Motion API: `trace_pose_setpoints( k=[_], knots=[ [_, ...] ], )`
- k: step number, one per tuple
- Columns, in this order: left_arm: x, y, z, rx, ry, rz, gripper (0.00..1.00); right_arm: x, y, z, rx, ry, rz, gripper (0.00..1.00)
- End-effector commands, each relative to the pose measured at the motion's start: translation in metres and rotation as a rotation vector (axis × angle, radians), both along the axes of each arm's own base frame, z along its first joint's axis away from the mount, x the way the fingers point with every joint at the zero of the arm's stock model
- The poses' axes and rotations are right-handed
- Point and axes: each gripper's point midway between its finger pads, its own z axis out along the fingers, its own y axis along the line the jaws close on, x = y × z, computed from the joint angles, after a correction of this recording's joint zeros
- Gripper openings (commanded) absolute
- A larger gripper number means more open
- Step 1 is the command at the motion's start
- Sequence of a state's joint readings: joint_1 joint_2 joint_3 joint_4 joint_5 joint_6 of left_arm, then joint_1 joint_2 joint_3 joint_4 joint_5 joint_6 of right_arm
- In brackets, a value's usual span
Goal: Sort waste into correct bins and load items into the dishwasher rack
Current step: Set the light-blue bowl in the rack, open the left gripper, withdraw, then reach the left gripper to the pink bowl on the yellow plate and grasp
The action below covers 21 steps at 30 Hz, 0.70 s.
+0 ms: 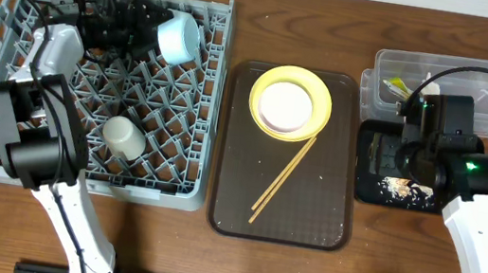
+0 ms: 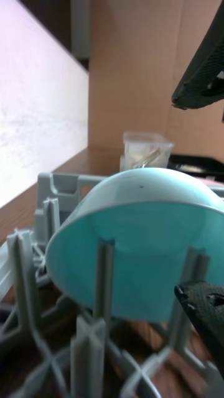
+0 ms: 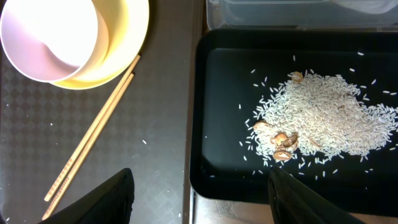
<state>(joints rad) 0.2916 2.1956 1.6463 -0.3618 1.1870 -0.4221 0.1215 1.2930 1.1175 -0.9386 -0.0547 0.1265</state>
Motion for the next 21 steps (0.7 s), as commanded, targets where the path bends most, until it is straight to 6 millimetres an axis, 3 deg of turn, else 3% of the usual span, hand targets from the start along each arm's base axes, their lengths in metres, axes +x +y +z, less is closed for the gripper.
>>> trace_pose_setpoints(
  k=[1,8,14,18,21],
  knots=[
    [0.000,0.015,0.013,0.136,-0.054,0.045,0.91,0.004,-0.003,0.008,0.005,-0.023,-0.023,0.67],
    [-0.014,0.023,0.040,0.292,-0.077,0.073,0.91,0.004,-0.003,0.008,0.005,-0.022,-0.023,0.68],
    [-0.046,0.011,0.049,0.506,-0.002,0.055,0.91,0.004,-0.003,0.008,0.006,-0.023,-0.023,0.77],
    [-0.070,-0.018,0.044,0.687,0.066,-0.010,0.91,0.004,-0.003,0.008,0.006,-0.023,-0.023,0.77],
    [-0.084,-0.058,0.037,0.784,0.075,-0.103,0.92,0.003,-0.003,0.008,0.004,-0.020,-0.024,0.76]
  ],
)
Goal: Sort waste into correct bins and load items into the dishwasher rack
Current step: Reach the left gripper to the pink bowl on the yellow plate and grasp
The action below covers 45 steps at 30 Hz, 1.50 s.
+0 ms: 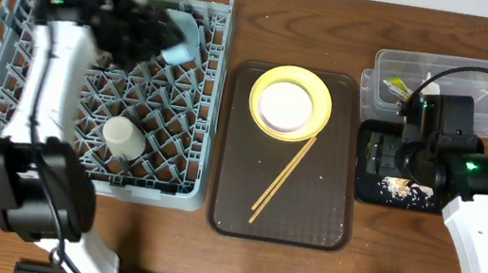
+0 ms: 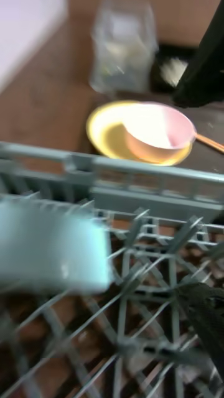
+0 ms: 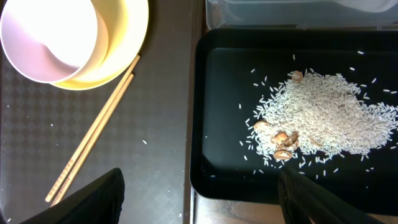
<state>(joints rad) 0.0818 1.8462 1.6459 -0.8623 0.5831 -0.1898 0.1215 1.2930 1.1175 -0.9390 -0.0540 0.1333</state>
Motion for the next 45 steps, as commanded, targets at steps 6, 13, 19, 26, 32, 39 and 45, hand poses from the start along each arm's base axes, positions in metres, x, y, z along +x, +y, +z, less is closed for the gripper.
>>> trace_pose_setpoints(
  k=[6,13,19,26,32,39,45],
  knots=[
    [-0.027,-0.100,-0.022,0.313,-0.021,-0.254,0.92,-0.004,-0.022,0.004,-0.057,0.013,-0.139,0.74],
    [-0.041,-0.188,-0.037,0.458,-0.154,-0.442,0.92,-0.015,-0.039,0.000,-0.123,0.053,-0.224,0.73],
    [-0.047,-0.234,-0.064,0.522,-0.208,-0.522,0.91,-0.022,-0.051,-0.001,-0.168,0.073,-0.304,0.73],
    [-0.045,-0.254,-0.111,0.537,-0.181,-0.565,0.77,-0.023,-0.051,-0.002,-0.168,0.076,-0.304,0.75],
    [-0.047,-0.254,-0.139,0.551,-0.133,-0.581,0.64,-0.023,-0.051,-0.002,-0.169,0.079,-0.303,0.75],
    [-0.051,-0.256,-0.149,0.556,-0.115,-0.596,0.37,-0.023,-0.051,-0.002,-0.169,0.079,-0.303,0.75],
    [-0.053,-0.258,-0.149,0.557,-0.114,-0.602,0.22,-0.023,-0.051,-0.002,-0.169,0.079,-0.303,0.75]
  ],
)
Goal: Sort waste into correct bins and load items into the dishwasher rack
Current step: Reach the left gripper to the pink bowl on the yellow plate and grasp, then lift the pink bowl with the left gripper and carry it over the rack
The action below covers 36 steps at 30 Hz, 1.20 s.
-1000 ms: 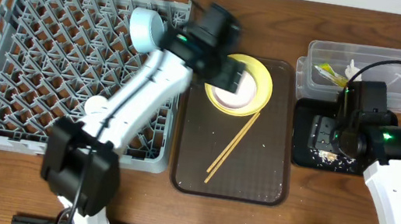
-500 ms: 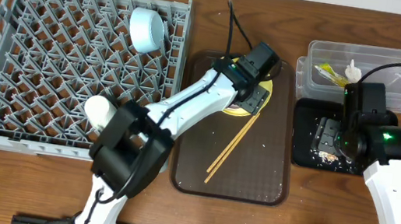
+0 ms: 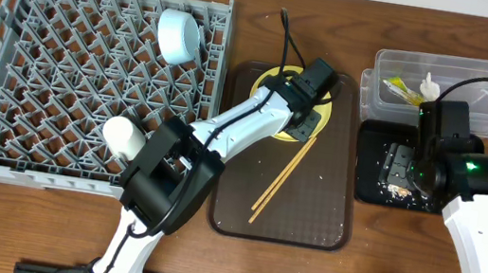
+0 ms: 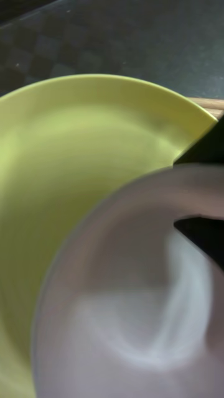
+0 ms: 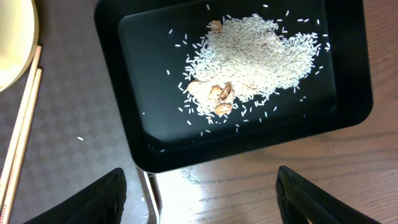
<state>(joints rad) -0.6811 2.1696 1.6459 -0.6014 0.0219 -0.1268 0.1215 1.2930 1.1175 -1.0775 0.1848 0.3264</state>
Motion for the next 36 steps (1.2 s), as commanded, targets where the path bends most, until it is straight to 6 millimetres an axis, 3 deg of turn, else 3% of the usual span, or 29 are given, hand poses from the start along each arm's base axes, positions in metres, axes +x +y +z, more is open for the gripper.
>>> trace_pose_setpoints(
  k=[1,8,12,15,18,26,30,36],
  knots=[
    [-0.003,-0.001,-0.005,0.020,0.002,-0.016,0.19,0.004,-0.006,0.008,-0.013,-0.028,-0.031,0.75],
    [-0.010,-0.002,-0.004,0.029,0.018,-0.026,0.06,0.002,-0.007,0.008,-0.014,-0.020,-0.031,0.75],
    [-0.014,0.002,0.000,0.046,0.039,-0.026,0.06,0.002,-0.007,0.008,-0.014,-0.019,-0.032,0.75],
    [-0.014,0.002,0.015,0.037,0.028,-0.027,0.06,0.002,-0.007,0.008,-0.014,-0.019,-0.032,0.75],
    [-0.013,0.000,0.039,0.005,-0.011,-0.026,0.06,0.002,-0.007,0.008,-0.014,-0.020,-0.031,0.75],
    [-0.018,0.012,0.131,-0.098,-0.130,-0.013,0.06,0.002,-0.008,0.008,-0.020,-0.023,-0.034,0.75],
    [-0.026,0.019,0.173,-0.245,-0.115,-0.026,0.06,0.003,-0.008,0.008,-0.020,-0.024,-0.033,0.75],
    [-0.024,0.052,0.208,-0.503,0.010,-0.007,0.06,0.003,-0.008,0.008,-0.020,-0.024,-0.033,0.75]
  ],
)
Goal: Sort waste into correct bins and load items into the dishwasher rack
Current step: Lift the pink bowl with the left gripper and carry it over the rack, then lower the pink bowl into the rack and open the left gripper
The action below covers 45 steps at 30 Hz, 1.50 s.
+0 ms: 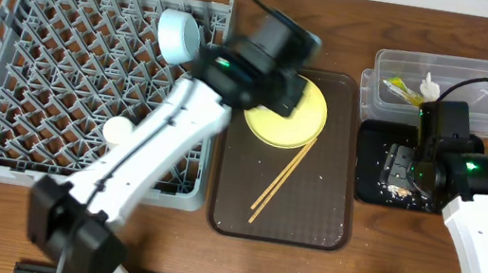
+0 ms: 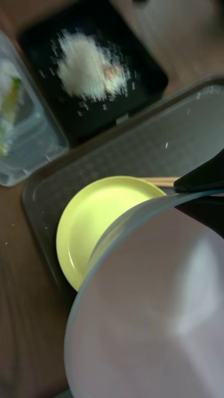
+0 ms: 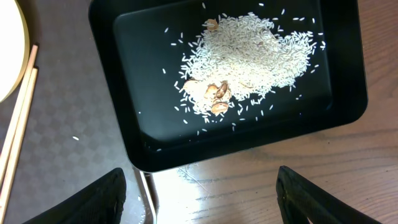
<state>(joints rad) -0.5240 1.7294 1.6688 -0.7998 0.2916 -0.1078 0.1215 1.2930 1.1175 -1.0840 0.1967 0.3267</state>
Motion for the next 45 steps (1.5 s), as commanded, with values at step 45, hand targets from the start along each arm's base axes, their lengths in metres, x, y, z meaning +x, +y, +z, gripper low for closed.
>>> trace_pose_setpoints(
  k=[45],
  knots=[
    [0.019,0.197,-0.044,-0.921,0.587,0.302,0.06,0.004,-0.006,0.008,-0.008,-0.031,-0.029,0.76]
  ],
)
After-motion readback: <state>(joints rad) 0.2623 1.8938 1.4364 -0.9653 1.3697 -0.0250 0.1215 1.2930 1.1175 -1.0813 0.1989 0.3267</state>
